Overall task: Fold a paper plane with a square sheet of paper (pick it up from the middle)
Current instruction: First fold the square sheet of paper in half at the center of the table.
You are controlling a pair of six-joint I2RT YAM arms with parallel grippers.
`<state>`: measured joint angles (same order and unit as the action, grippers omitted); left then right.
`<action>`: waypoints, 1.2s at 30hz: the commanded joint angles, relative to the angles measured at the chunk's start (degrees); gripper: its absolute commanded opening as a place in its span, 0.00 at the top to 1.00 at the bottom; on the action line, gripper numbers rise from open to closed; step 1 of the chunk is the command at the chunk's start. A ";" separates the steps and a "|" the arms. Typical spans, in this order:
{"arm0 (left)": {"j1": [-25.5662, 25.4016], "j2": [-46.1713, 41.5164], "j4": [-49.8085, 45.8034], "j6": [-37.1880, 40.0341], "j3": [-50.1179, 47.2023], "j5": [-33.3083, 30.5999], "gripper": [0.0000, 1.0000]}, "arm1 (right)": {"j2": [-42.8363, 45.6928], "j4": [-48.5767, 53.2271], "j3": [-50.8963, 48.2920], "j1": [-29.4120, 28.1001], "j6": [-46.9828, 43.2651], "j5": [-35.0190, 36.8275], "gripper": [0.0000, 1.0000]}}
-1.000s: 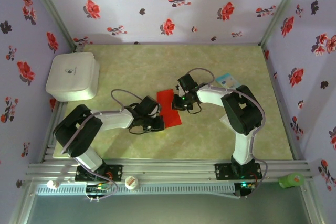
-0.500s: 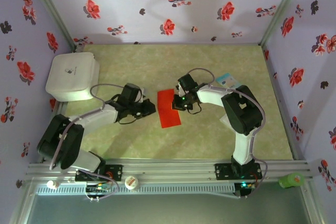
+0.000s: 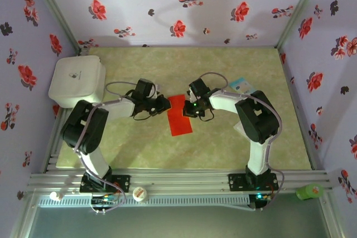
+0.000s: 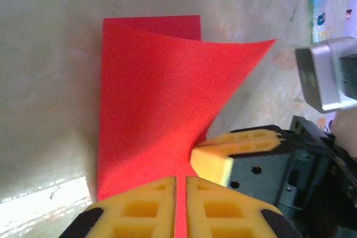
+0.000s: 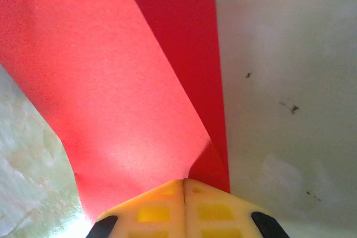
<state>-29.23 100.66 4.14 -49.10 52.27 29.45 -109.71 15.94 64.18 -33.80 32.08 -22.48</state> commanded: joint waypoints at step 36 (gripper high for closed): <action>2.51 9.62 -4.91 2.13 7.32 0.33 1.00 | -2.33 7.38 -2.86 0.23 -0.17 5.45 1.00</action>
<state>-27.68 107.87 -0.69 -47.42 59.53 29.21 -109.71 15.90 64.10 -33.80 32.08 -22.48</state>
